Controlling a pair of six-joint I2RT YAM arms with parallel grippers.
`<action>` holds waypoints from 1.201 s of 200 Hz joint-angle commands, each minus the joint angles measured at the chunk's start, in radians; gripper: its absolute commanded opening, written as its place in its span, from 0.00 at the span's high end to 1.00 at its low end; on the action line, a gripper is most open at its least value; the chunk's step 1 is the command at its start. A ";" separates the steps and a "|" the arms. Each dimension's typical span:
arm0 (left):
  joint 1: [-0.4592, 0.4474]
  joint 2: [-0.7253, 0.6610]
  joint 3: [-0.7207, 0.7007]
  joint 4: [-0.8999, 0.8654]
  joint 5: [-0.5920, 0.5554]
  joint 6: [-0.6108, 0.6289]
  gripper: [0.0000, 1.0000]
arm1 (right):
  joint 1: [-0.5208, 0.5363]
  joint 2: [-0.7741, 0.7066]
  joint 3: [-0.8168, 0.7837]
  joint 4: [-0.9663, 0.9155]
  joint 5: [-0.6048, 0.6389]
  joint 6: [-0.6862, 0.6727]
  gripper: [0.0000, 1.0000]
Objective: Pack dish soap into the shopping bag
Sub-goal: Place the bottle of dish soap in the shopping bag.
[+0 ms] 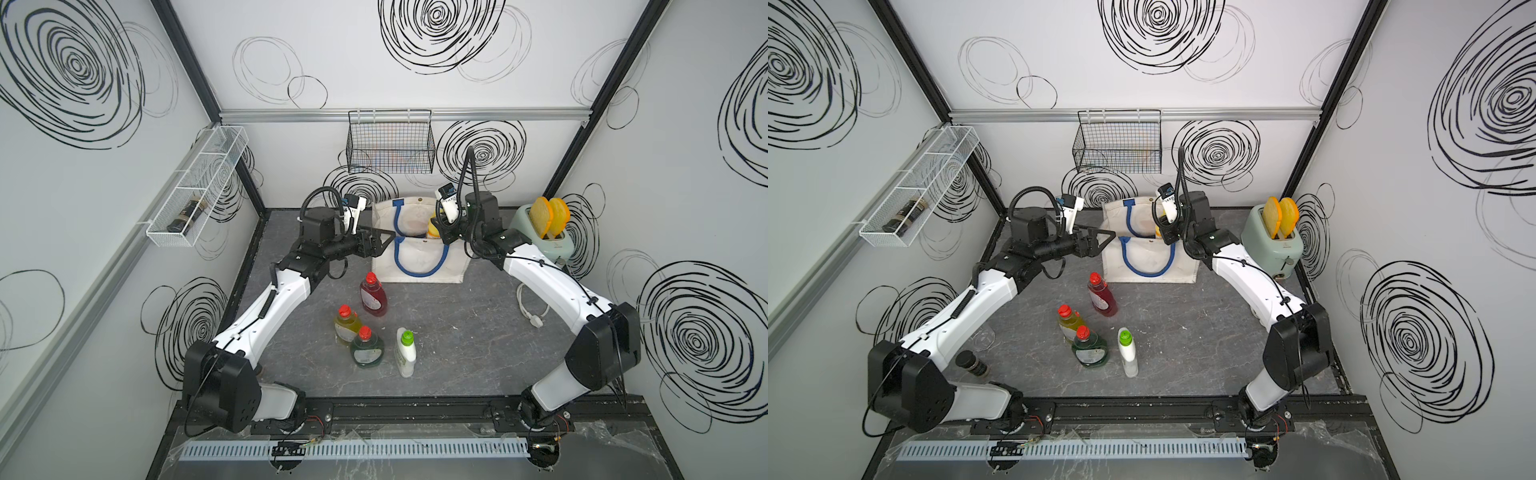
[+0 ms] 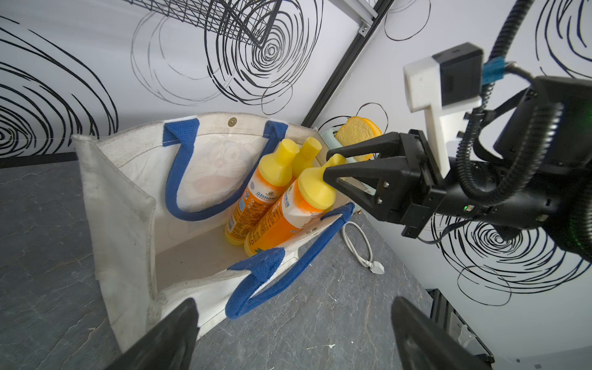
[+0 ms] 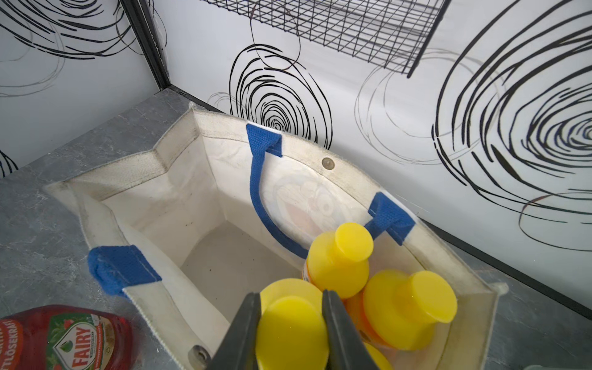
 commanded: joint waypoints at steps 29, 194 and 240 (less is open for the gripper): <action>0.000 -0.014 -0.003 0.049 0.002 0.004 0.04 | -0.018 -0.025 -0.008 0.170 0.018 0.008 1.00; 0.000 -0.015 -0.001 0.043 0.000 0.006 0.04 | -0.043 0.000 -0.098 0.207 0.007 0.044 1.00; 0.001 -0.019 0.000 0.042 -0.001 0.007 0.04 | -0.045 0.017 -0.106 0.190 0.007 0.043 0.93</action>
